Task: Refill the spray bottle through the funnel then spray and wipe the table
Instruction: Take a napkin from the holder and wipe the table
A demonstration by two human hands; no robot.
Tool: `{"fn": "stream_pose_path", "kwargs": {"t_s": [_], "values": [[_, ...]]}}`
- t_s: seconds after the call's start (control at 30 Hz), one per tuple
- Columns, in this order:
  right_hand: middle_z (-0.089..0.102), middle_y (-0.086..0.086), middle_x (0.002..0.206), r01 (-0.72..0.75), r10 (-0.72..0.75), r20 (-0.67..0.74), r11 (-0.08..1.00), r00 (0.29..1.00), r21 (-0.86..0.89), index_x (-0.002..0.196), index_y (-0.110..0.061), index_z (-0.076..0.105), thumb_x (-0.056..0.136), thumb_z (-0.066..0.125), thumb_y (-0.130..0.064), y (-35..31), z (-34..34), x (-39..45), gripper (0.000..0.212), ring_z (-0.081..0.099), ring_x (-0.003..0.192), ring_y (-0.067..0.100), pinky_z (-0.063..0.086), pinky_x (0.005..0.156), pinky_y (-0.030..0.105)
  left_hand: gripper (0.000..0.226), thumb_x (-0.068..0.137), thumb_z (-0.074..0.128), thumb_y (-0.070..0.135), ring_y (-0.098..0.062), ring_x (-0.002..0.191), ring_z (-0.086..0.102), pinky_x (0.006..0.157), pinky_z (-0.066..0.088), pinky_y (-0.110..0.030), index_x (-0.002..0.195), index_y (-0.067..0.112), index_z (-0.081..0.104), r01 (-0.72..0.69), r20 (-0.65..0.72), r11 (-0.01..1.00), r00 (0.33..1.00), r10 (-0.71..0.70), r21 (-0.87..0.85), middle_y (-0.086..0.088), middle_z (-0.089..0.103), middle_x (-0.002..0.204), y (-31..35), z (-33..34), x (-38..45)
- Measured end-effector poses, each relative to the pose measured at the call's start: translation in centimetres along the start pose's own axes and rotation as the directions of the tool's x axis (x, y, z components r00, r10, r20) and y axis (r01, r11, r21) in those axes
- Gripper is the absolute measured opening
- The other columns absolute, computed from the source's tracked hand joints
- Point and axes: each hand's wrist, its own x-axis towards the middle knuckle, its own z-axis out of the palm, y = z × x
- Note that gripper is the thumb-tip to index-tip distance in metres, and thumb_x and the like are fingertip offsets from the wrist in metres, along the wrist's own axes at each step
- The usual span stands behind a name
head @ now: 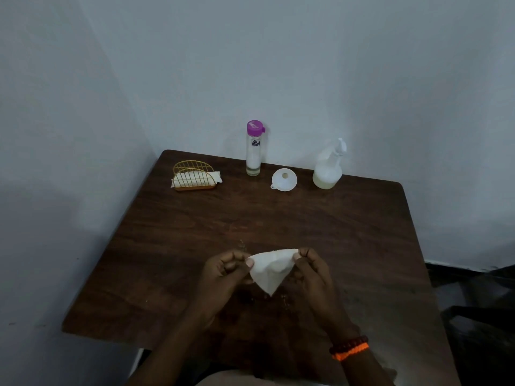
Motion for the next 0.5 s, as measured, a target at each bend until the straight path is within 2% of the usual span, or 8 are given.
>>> {"fn": "stream_pose_path", "kwargs": {"t_s": [0.07,0.13,0.2,0.3,0.37,0.43,0.5], "values": [[0.066,0.002,0.128,-0.022,0.022,0.014,1.0,1.0,0.008,0.118,-0.034,0.064,0.092,0.058,-0.055,0.3,-0.4,0.3,0.034,0.069,0.111,0.025,0.059,0.089,0.051,0.013,0.097,0.062,0.011,-0.022,0.091,0.076,0.074,0.061,-0.029,0.101,0.005,0.074,-0.02,0.023,1.0,1.0,0.019,0.016,-0.009,0.079,0.096,-0.1,-0.4,-0.2],[0.069,-0.004,0.122,0.015,-0.014,0.033,1.0,0.999,-0.016,0.113,-0.036,0.066,0.097,0.055,-0.049,0.1,-0.2,0.2,0.024,0.069,0.111,0.02,0.058,0.091,0.05,0.014,0.099,0.061,0.011,-0.022,0.088,0.076,0.073,0.061,-0.031,0.1,0.006,0.073,-0.031,0.05,0.999,0.998,0.03,0.019,-0.01,0.079,0.094,-0.3,-0.8,-0.3],[0.072,-0.006,0.115,0.024,-0.024,0.033,1.0,0.999,-0.015,0.107,-0.04,0.068,0.099,0.055,-0.043,-0.3,0.2,0.0,0.016,0.069,0.109,0.02,0.057,0.092,0.051,0.014,0.099,0.059,0.01,-0.017,0.081,0.075,0.066,0.058,-0.024,0.098,0.006,0.073,-0.044,0.058,0.999,0.997,0.043,0.012,-0.01,0.079,0.091,-0.3,-1.0,-0.5],[0.072,0.004,0.107,0.081,-0.078,0.056,0.995,0.995,-0.052,0.112,-0.022,0.065,0.102,0.054,-0.03,-0.9,0.5,-0.1,0.016,0.068,0.101,0.026,0.057,0.09,0.052,0.015,0.1,0.058,0.008,-0.016,0.08,0.075,0.065,0.057,-0.022,0.098,0.004,0.072,-0.054,0.061,0.999,0.997,0.054,-0.002,-0.011,0.078,0.09,-0.4,-1.4,-0.7],[0.073,0.01,0.107,0.093,-0.088,0.136,0.995,0.987,-0.026,0.116,-0.012,0.062,0.1,0.059,-0.018,-1.1,0.4,-0.3,0.017,0.069,0.101,0.03,0.057,0.089,0.051,0.015,0.099,0.058,0.01,-0.023,0.086,0.076,0.07,0.061,-0.029,0.1,0.003,0.072,-0.017,0.077,0.999,0.997,0.019,-0.027,-0.014,0.078,0.094,-0.6,-1.9,-0.7],[0.074,0.012,0.113,0.062,-0.065,0.224,0.998,0.972,0.023,0.12,-0.013,0.063,0.092,0.068,-0.007,-1.3,0.1,-0.6,0.029,0.071,0.107,0.03,0.057,0.091,0.052,0.017,0.097,0.063,0.016,-0.032,0.096,0.075,0.082,0.063,-0.044,0.103,0.003,0.072,0.055,0.133,0.998,0.99,-0.05,-0.034,-0.016,0.077,0.101,-1.2,-2.6,-0.5],[0.072,0.013,0.119,0.059,-0.054,0.321,0.998,0.946,-0.007,0.125,-0.013,0.062,0.085,0.075,-0.003,-1.2,-0.3,-0.7,0.043,0.069,0.112,0.03,0.055,0.095,0.052,0.032,0.087,0.074,0.032,-0.035,0.1,0.074,0.093,0.058,-0.053,0.104,0.006,0.073,0.138,0.213,0.99,0.967,-0.138,0.015,-0.015,0.077,0.105,-2.2,-3.4,0.0]]}}
